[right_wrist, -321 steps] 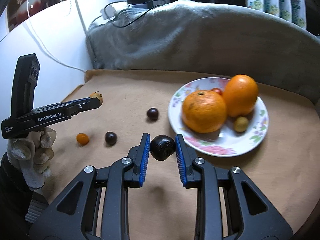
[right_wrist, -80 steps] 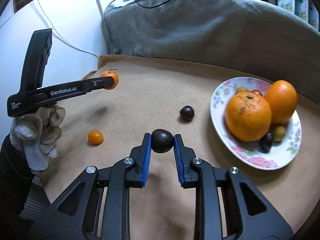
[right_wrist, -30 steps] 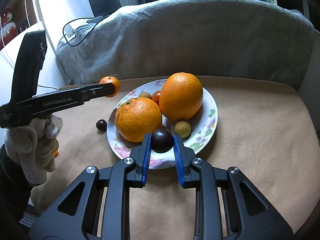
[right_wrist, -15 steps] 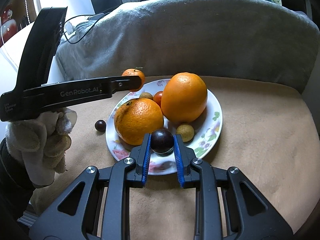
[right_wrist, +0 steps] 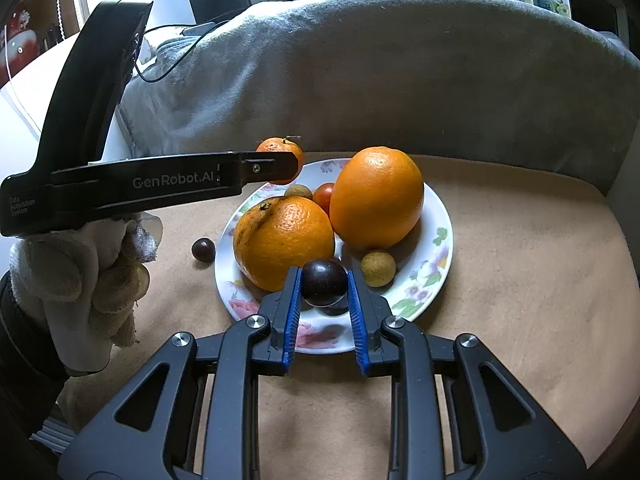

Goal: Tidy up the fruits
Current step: 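Lower both fruits onto the plate and open both grippers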

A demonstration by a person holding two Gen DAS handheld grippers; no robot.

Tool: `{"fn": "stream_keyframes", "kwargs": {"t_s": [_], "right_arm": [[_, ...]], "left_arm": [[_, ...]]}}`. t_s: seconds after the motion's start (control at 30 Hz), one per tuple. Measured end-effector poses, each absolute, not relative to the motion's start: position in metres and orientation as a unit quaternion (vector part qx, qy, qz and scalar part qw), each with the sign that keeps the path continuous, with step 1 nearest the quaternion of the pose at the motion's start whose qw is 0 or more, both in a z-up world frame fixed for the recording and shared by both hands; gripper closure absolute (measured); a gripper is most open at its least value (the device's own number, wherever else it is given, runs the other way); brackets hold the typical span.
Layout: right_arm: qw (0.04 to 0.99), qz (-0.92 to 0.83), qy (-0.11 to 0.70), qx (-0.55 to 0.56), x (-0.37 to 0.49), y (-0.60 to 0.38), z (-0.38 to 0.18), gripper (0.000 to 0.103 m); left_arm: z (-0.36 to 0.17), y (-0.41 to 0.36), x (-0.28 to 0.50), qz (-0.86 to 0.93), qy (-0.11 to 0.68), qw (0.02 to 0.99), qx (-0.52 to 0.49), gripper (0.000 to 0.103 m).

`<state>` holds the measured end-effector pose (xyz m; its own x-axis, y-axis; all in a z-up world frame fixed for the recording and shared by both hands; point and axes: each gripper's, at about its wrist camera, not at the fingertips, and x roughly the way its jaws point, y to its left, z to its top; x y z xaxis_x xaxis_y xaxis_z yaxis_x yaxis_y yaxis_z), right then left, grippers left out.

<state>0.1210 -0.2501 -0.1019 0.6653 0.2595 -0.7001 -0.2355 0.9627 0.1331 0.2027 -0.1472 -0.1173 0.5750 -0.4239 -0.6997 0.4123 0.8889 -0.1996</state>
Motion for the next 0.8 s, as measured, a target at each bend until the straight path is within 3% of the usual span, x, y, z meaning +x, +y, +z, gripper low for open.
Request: {"fn": "stream_keyframes", "kwargs": {"t_s": [0.13,0.2,0.27,0.47,0.53,0.73,0.8], "right_arm": [[0.912,0.135,0.387,0.014,0.121,-0.25,-0.102,0.078],[0.914,0.135,0.383,0.014,0.12,-0.249,-0.101,0.058],[0.917,0.135,0.376,0.014,0.119,-0.249,-0.099,0.047],[0.917,0.139,0.373,0.013,0.119,-0.249,-0.097,0.045],[0.918,0.138,0.372,0.014,0.118,-0.249,-0.096,0.037],[0.921,0.139,0.364,0.013,0.111,-0.248,-0.091,0.03],[0.922,0.14,0.36,0.013,0.108,-0.249,-0.088,0.021]], "left_arm": [[-0.113,-0.147,0.201,-0.238,0.388,0.89,-0.01,0.056],[-0.111,-0.147,0.201,-0.243,0.381,0.892,-0.007,0.056],[-0.11,-0.146,0.201,-0.244,0.379,0.893,-0.006,0.056],[-0.108,-0.145,0.199,-0.241,0.379,0.893,-0.006,0.054],[-0.107,-0.144,0.198,-0.24,0.377,0.894,-0.006,0.045],[-0.099,-0.14,0.193,-0.233,0.371,0.899,-0.007,0.041],[-0.096,-0.137,0.19,-0.23,0.367,0.901,-0.007,0.037]]}}
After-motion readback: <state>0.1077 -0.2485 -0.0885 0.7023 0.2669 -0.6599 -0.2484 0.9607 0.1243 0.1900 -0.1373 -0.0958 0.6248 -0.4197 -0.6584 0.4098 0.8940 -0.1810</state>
